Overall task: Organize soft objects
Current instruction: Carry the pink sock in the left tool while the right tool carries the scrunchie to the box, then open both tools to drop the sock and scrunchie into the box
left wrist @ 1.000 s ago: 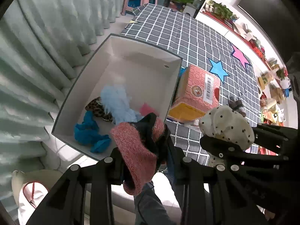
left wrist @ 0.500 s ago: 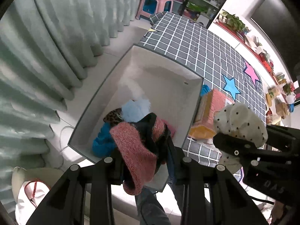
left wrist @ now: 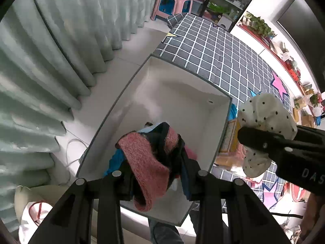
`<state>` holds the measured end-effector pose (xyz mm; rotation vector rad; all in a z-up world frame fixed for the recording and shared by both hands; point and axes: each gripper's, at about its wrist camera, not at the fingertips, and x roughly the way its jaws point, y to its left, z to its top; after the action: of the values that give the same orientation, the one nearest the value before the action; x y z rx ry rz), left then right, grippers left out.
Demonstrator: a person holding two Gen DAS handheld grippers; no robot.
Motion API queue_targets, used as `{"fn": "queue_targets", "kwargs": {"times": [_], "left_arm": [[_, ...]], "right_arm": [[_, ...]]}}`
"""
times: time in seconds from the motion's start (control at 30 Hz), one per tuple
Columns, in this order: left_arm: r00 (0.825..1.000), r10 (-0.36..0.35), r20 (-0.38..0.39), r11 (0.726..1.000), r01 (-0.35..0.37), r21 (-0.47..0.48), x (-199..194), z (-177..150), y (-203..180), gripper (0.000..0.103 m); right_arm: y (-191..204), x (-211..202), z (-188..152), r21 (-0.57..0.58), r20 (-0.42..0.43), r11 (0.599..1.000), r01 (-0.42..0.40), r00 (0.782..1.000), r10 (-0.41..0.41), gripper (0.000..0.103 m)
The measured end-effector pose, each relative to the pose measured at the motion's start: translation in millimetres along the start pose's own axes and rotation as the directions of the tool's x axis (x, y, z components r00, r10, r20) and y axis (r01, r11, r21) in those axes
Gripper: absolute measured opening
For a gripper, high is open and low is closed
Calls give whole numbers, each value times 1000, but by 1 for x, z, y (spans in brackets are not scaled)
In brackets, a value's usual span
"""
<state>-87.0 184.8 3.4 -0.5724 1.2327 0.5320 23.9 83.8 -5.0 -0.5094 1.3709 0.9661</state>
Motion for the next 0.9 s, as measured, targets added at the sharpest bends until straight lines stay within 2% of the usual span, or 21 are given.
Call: {"fn": "queue_targets", "kwargs": {"times": [0.43,0.9], "left_arm": [[1000,-2,-31,1000,2,7,20,18,-5,37],[997,-2,-75,1000,3,16,41,26,-12,37]], "right_arm": [[0,21,26,0,-28,1000,-6,1000,6,34],[-6,36,39,38,-56,999,-10,998,13,34]]}}
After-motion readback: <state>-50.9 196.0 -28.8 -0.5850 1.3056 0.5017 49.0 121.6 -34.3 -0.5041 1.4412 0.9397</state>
